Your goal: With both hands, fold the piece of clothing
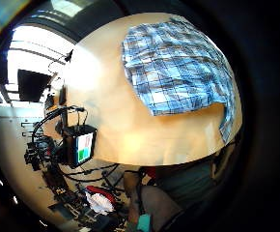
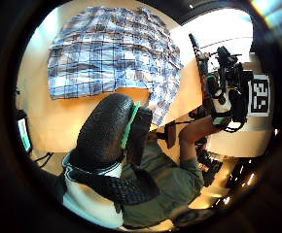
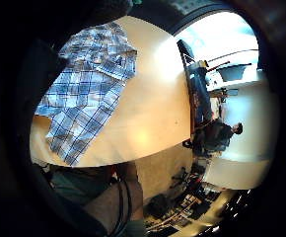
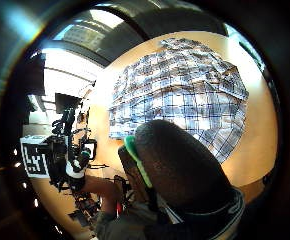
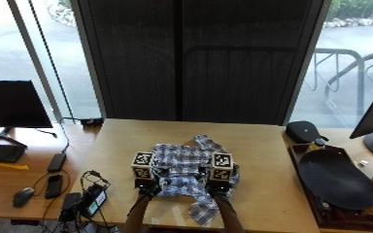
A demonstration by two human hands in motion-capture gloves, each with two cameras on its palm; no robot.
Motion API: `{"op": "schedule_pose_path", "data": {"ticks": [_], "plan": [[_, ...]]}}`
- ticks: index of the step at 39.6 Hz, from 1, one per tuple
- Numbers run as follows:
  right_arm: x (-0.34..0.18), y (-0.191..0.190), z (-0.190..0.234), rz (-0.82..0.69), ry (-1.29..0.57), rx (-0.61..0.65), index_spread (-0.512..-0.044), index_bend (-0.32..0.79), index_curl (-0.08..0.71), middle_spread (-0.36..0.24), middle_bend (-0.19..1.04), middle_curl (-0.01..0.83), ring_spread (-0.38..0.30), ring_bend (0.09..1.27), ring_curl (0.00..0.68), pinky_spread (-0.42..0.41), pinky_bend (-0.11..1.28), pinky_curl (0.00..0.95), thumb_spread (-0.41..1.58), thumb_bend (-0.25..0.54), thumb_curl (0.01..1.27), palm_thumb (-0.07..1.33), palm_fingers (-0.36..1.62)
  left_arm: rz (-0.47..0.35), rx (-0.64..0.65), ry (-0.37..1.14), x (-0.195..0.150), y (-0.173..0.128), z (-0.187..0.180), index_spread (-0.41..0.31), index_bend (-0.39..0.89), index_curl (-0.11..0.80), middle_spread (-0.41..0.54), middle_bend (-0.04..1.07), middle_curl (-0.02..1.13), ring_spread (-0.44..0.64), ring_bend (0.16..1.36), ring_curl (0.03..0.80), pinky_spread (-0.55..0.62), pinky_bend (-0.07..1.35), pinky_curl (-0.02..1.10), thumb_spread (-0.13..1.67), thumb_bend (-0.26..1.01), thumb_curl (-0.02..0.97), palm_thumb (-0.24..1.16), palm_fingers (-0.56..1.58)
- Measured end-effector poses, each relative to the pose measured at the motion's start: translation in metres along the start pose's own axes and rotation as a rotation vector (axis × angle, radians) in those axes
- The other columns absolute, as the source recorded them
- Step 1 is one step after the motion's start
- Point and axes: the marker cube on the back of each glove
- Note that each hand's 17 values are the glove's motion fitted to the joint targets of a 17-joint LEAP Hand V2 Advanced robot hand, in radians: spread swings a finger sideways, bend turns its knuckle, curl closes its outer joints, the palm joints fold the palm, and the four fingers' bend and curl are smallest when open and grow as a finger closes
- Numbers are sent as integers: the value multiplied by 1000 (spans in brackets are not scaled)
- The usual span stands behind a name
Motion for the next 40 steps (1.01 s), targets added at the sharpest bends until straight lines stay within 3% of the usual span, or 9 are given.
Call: {"op": "schedule_pose_path", "data": {"ticks": [5, 12, 33, 40], "plan": [[-2, 1, -1, -11, -8, 6, -265, 120, 62, 17, 177, 72, 111, 344, 99, 216, 484, 162, 716, 106, 60, 183, 179, 8, 17, 2, -2, -12, 11, -83, 109, 54, 77, 198, 105, 222, 515, 145, 271, 328, 81, 663, 50, 70, 124, 227], [-7, 10, -10, -35, -25, 1, -330, 132, 105, 22, 190, 129, 148, 381, 142, 275, 520, 219, 993, 89, 100, 192, 136, 19, 12, 22, 4, -8, 9, -105, 124, 98, 100, 205, 172, 301, 565, 191, 375, 376, 123, 896, 21, 121, 132, 176], [-8, 7, -3, -39, -7, 4, -372, 138, 183, 25, 193, 237, 176, 423, 204, 313, 547, 291, 1221, 8, 185, 208, 81, 20, 9, 7, 3, -1, 1, -119, 132, 187, 116, 225, 286, 357, 632, 246, 467, 441, 191, 1072, -21, 215, 128, 97], [-4, 9, -6, -47, 3, 16, -374, 130, 193, 25, 194, 260, 178, 432, 218, 315, 553, 305, 1236, -9, 205, 219, 67, 9, 33, -9, -9, -19, 18, -120, 135, 207, 118, 229, 309, 359, 645, 257, 473, 450, 206, 1082, -20, 235, 128, 84]]}}
